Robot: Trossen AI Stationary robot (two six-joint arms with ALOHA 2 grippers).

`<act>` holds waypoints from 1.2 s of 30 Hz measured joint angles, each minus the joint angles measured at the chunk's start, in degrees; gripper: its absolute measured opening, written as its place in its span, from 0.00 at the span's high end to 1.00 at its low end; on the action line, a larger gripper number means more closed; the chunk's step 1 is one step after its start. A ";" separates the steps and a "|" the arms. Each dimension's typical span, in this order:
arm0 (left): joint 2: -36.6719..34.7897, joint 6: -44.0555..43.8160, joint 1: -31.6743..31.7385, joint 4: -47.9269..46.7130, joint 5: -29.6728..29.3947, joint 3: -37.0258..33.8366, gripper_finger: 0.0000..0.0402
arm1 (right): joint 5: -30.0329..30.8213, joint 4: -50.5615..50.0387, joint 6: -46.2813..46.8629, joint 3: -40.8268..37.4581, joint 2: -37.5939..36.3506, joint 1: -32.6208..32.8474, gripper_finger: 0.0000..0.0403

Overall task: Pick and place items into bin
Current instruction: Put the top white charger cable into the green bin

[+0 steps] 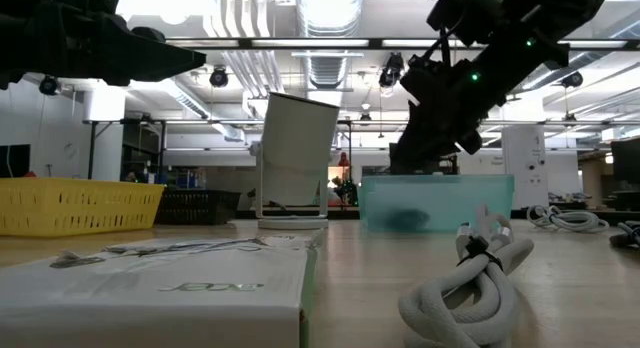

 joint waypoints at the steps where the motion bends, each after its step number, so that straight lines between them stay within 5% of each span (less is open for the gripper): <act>1: 0.00 0.01 -0.01 0.00 0.01 0.00 0.46 | 0.00 -0.12 -0.20 0.33 0.00 0.00 0.62; 14: 0.15 -0.02 -0.01 -0.07 0.01 -0.04 0.46 | 0.04 -6.63 -2.70 4.34 -3.30 -0.02 0.63; 25: 0.22 -0.02 -0.01 0.02 0.00 -0.04 0.46 | -8.01 -24.59 6.51 7.25 -21.91 1.81 0.65; 36: 0.22 -0.02 -0.01 0.04 0.01 -0.04 0.46 | -7.96 -41.90 18.62 7.82 -36.16 4.03 0.65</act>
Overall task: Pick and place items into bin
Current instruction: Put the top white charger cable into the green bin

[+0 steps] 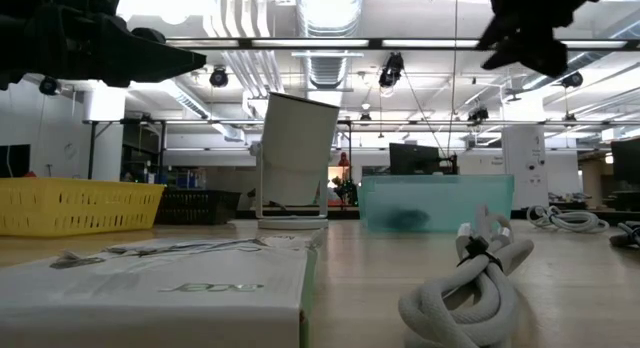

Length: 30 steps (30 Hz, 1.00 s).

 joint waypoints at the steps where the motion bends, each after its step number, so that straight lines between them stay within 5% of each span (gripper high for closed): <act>1: 0.00 0.00 0.00 0.00 0.00 0.00 0.46 | 0.08 -1.51 0.89 0.00 -0.11 0.00 0.65; 16: 0.00 0.00 0.02 0.00 0.00 0.00 0.46 | -3.39 -20.92 15.14 -0.07 9.76 0.02 0.65; 30: 0.00 0.00 0.00 -0.04 0.00 0.00 0.46 | -5.01 -23.50 14.63 -0.27 19.38 0.00 0.65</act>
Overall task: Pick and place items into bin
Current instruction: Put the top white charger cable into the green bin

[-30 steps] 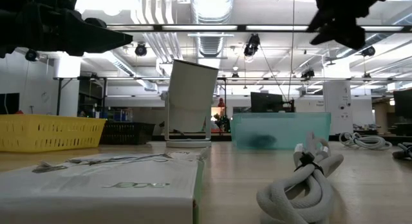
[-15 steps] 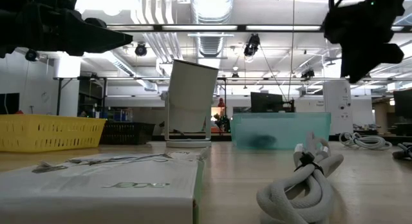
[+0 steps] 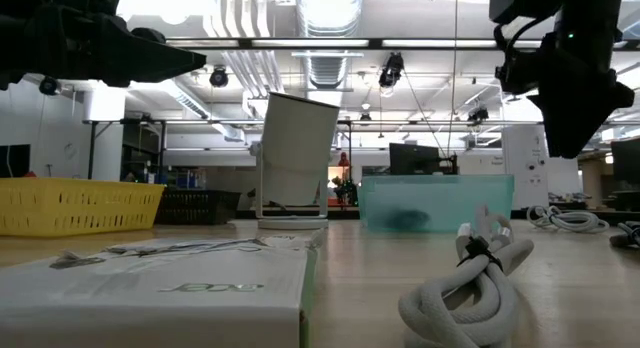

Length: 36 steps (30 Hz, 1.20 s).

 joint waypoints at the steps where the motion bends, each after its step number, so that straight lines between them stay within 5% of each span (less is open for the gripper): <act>1: 0.00 0.00 0.00 0.02 0.00 0.00 0.46 | 0.04 -0.01 -0.16 -0.12 0.37 0.00 0.65; 36: 0.00 -0.02 0.00 0.00 0.00 0.07 0.46 | 5.02 9.05 7.77 -11.84 7.19 -0.07 0.59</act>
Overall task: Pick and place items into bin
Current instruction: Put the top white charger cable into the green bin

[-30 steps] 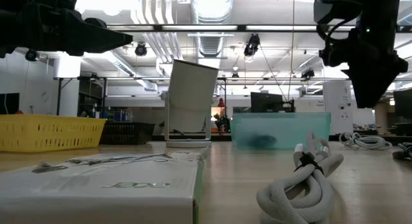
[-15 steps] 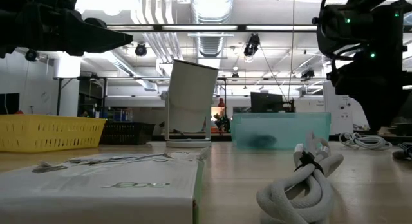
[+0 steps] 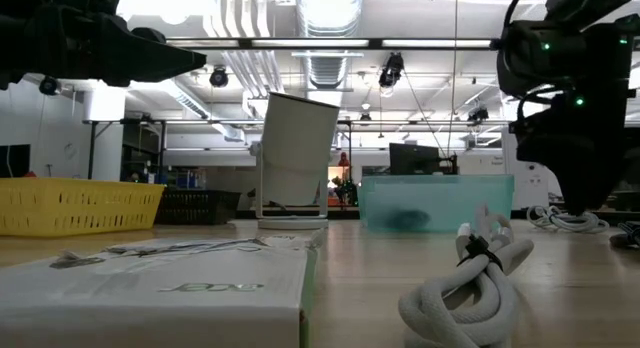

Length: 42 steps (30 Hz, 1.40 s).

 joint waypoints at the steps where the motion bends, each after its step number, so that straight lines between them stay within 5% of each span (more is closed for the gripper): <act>1: 0.00 0.01 0.00 0.00 0.00 0.00 0.46 | 0.05 0.76 0.27 -0.59 0.00 0.00 0.59; 18: 0.00 0.02 0.00 0.00 0.00 0.00 0.46 | -1.02 5.76 -0.20 -3.09 -0.04 0.04 0.66; 42: 0.00 0.02 0.00 0.00 -0.01 0.00 0.46 | -4.41 7.08 -3.71 -3.61 -0.04 0.04 0.96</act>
